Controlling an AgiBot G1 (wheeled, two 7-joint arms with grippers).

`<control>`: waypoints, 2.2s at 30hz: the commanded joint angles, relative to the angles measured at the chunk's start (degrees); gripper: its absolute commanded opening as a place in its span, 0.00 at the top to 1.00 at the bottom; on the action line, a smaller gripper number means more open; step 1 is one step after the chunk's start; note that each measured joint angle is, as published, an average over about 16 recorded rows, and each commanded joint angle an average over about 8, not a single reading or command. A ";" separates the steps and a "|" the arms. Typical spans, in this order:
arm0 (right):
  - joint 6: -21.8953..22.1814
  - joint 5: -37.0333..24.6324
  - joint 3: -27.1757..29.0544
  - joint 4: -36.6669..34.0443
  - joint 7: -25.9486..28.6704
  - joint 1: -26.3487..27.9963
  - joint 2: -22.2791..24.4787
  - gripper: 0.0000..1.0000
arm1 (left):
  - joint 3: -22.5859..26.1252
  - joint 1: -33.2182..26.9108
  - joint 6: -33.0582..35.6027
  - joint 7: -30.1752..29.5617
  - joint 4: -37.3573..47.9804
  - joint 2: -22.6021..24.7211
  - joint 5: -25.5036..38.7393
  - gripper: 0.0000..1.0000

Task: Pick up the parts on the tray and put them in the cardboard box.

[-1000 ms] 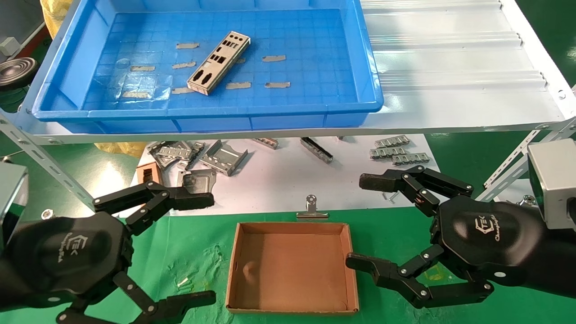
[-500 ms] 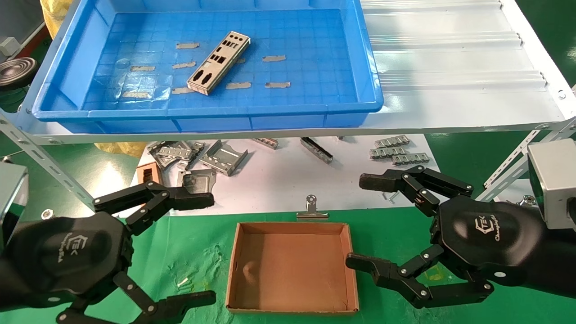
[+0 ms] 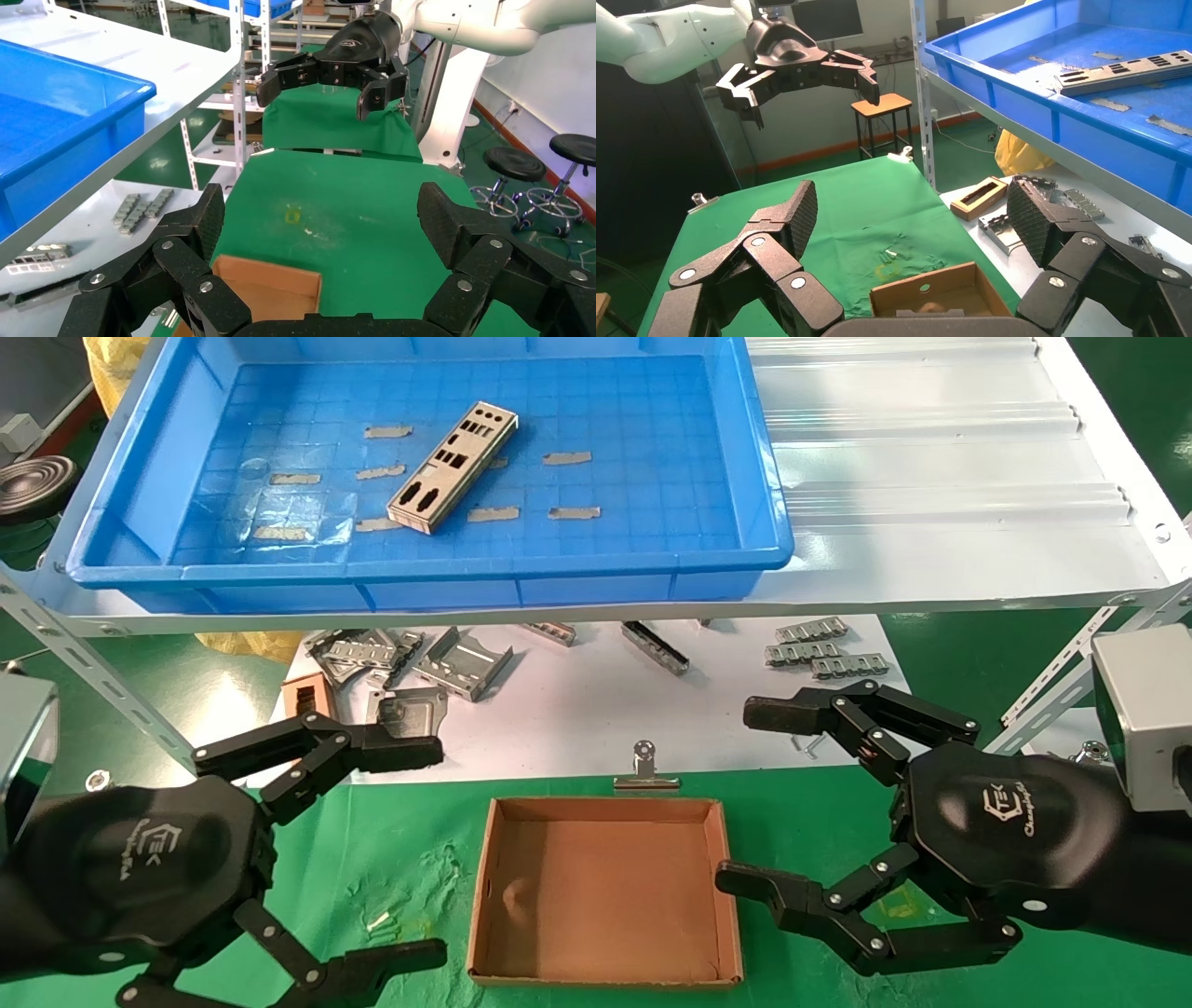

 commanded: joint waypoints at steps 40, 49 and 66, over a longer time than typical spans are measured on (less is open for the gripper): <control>0.00 0.00 0.00 0.00 0.00 0.00 0.00 1.00 | 0.00 0.00 0.00 0.00 0.00 0.00 0.00 0.00; 0.00 0.00 0.00 0.00 0.00 0.00 0.00 1.00 | 0.00 0.00 0.00 0.00 0.00 0.00 0.00 0.00; 0.00 0.00 0.00 0.00 0.00 0.00 0.00 1.00 | 0.00 0.00 0.00 0.00 0.00 0.00 0.00 0.00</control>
